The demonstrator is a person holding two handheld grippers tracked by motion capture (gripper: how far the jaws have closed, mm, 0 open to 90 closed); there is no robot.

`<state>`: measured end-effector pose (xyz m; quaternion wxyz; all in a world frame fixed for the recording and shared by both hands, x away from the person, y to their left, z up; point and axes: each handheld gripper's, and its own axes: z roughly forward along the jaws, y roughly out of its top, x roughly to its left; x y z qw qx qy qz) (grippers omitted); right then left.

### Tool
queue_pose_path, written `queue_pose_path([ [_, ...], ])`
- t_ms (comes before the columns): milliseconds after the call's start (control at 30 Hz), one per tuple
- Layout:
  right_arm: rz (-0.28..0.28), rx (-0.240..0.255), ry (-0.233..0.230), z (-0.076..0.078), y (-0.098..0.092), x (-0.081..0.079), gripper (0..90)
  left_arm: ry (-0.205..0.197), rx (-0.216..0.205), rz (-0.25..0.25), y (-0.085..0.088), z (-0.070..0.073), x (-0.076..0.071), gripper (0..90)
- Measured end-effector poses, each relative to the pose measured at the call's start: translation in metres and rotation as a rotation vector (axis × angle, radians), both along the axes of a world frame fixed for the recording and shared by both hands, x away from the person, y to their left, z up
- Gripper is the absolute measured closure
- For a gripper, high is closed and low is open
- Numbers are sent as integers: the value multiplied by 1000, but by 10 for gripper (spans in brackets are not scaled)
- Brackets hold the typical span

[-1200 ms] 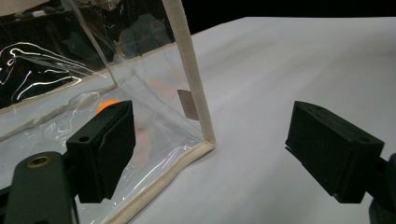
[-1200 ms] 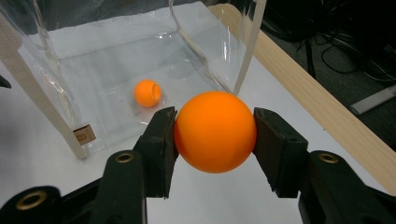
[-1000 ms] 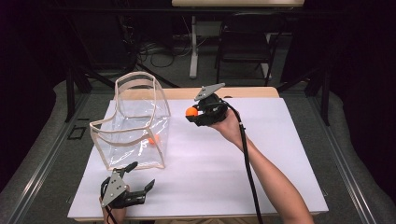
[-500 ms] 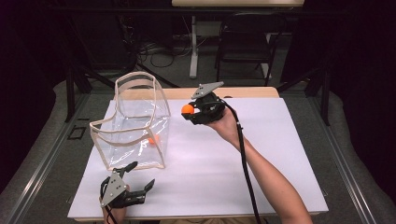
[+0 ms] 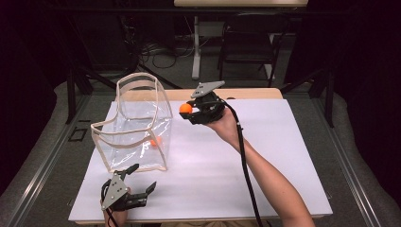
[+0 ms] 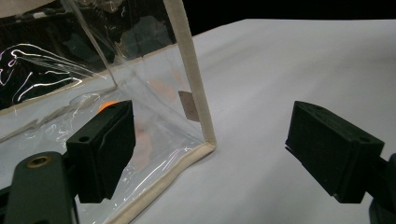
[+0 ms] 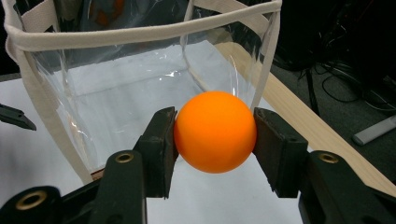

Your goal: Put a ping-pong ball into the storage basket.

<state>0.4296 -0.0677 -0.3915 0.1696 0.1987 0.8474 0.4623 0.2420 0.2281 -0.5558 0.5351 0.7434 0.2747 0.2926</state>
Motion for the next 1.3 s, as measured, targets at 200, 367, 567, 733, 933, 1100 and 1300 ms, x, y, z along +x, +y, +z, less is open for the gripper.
queue_pose_path([
  [200, 16, 9, -11, 5, 6, -2, 508, 0, 1, 3, 1, 0, 1, 157],
  [367, 30, 15, -17, 8, 10, -3, 507, 1, 4, 3, 2, -1, 1, 157],
  [567, 36, 18, -15, 9, 13, -2, 508, 0, 0, 8, 3, 0, 0, 157],
  [733, 38, 18, -29, 12, 16, -4, 508, -3, 7, 6, 2, 0, -1, 157],
  [933, 41, 25, -42, 18, 18, -6, 508, -3, 3, 8, 2, 0, -1, 157],
  [1100, 44, 26, -53, 23, 20, -8, 508, -4, 6, 4, 1, 0, 0, 157],
  [1300, 45, 27, -60, 25, 22, -9, 508, -6, 6, 4, 2, 0, 0, 157],
])
